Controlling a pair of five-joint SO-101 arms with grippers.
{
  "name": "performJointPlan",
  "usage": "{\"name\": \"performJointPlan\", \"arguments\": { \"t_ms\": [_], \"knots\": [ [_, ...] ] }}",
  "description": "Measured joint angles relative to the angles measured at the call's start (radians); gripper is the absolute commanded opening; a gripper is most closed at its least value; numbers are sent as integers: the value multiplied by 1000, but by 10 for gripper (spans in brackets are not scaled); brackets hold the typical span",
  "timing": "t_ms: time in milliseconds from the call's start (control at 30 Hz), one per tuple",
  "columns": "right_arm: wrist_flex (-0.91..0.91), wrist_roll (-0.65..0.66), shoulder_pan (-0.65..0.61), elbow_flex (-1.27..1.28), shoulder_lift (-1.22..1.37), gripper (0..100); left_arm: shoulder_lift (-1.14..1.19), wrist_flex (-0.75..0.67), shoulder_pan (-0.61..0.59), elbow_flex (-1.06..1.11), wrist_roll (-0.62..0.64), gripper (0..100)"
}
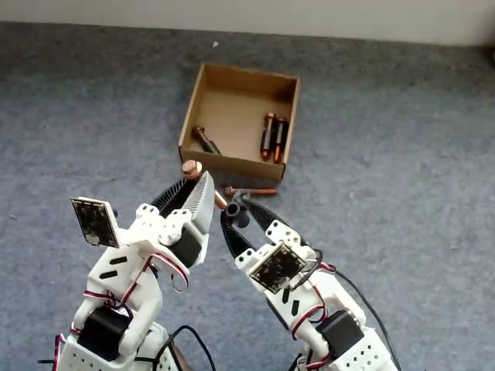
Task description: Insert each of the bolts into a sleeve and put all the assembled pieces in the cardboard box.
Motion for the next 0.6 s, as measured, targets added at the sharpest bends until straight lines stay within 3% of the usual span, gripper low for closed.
{"name": "performJointPlan", "arguments": {
  "t_ms": [267,600],
  "knots": [
    [0,0,-68,0,2,5,-2,-3,17,0,5,6],
    [0,2,-43,0,2,5,-8,23,61,-8,5,6]
  ]
}}
